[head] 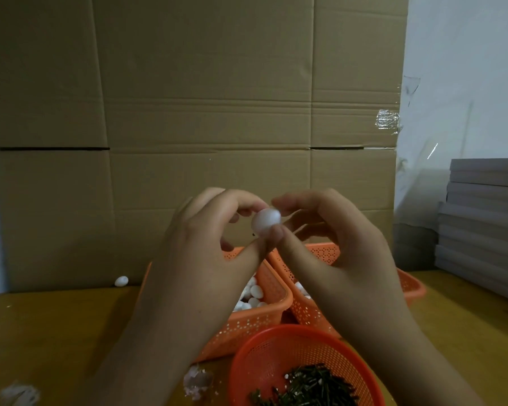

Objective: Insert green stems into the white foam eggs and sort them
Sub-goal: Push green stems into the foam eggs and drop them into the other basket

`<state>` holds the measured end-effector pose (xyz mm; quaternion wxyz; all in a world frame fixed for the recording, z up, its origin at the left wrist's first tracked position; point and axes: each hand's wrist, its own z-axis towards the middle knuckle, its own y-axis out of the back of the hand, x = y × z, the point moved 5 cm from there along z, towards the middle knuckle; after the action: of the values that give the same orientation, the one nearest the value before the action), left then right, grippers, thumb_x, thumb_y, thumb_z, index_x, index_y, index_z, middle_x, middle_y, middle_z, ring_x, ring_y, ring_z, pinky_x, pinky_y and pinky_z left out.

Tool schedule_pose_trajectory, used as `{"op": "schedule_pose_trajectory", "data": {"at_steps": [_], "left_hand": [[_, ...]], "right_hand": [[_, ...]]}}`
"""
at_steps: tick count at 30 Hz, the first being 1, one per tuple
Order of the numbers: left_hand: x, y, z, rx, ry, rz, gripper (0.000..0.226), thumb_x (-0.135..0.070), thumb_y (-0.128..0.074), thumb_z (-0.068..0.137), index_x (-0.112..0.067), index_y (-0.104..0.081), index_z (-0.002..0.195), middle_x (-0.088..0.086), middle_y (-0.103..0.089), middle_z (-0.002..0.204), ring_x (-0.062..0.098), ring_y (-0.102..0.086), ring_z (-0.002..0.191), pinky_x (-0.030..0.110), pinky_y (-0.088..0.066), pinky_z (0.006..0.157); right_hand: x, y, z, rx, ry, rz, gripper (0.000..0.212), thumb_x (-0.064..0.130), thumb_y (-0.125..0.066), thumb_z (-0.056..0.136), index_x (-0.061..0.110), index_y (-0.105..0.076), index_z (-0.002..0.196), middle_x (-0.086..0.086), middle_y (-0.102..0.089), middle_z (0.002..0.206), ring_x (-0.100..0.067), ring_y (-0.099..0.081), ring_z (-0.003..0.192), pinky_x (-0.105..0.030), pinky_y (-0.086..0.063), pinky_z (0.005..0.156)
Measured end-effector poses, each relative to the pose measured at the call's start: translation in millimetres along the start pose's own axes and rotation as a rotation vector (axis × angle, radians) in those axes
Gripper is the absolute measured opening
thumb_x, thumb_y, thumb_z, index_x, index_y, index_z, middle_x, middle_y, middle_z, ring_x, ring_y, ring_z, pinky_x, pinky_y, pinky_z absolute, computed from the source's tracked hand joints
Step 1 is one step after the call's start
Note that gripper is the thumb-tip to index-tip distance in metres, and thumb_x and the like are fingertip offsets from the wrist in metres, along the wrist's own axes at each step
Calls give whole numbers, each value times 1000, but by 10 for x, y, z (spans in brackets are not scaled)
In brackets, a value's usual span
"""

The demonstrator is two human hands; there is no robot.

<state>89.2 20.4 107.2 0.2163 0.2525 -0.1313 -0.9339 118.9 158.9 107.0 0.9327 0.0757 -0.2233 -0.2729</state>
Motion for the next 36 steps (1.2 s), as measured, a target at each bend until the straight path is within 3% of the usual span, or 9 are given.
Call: {"op": "schedule_pose_trajectory", "data": {"at_steps": [4,9,15,19,23,26,31,33,36], "left_hand": [[84,-14,-7,19,91,-141,24,-43,-70,77,-54,-60,96,-32,-60,97,-2,-62,84,19,-49,66],[93,-30,-18,75,118,-355,29,-22,-74,81,-44,-65,98,-21,-70,103,1,-67,93,23,-54,72],[114,-35,-15,109,130,-467,31,-17,-74,80,-41,-65,97,-19,-72,102,1,-68,98,13,-52,74],[125,-62,-21,115,131,-372,31,-17,-74,81,-42,-63,96,-23,-70,101,-2,-66,97,21,-54,74],[158,-99,-22,100,148,-261,28,-20,-70,83,-42,-61,96,-29,-66,101,-8,-64,92,18,-46,74],[200,-57,-6,61,176,-245,21,-25,-67,84,-41,-61,97,-25,-68,98,-6,-64,90,24,-48,77],[232,87,23,-40,200,-228,14,-26,-63,86,-38,-64,95,-18,-71,94,1,-67,88,39,-56,80],[236,119,25,-53,204,-214,14,-26,-63,88,-38,-64,95,-16,-71,94,2,-67,88,39,-57,79],[243,144,23,-66,218,-214,13,-26,-61,88,-38,-65,94,-15,-71,94,4,-68,88,36,-56,79]], "right_hand": [[21,29,14,15,-23,172,17,23,-63,86,31,-67,101,15,-69,94,-5,-65,93,-17,-51,79],[-129,53,27,-45,-215,300,20,14,-62,89,32,-68,95,13,-72,91,-5,-67,89,-21,-54,78],[-287,-28,13,121,-472,494,19,21,-59,88,24,-73,100,0,-75,89,-12,-71,86,-27,-58,82],[-333,3,12,51,-447,501,12,15,-63,87,17,-73,92,-1,-71,75,-10,-68,71,-25,-57,73],[-456,58,32,47,-464,479,8,10,-64,86,11,-72,86,1,-70,69,-9,-64,63,-23,-56,69],[-649,140,57,69,-488,307,8,13,-65,85,15,-72,81,1,-70,66,-7,-64,59,-19,-55,63],[-1196,170,-16,364,-514,-402,19,15,-65,88,26,-69,74,2,-69,67,-12,-67,64,-38,-59,71],[-1422,191,-66,334,-544,-547,14,12,-61,90,20,-73,90,1,-73,80,-18,-68,72,-42,-58,74],[-1581,163,-118,357,-533,-660,33,17,-58,93,19,-62,125,-3,-68,119,-17,-66,100,-35,-55,88]]}}
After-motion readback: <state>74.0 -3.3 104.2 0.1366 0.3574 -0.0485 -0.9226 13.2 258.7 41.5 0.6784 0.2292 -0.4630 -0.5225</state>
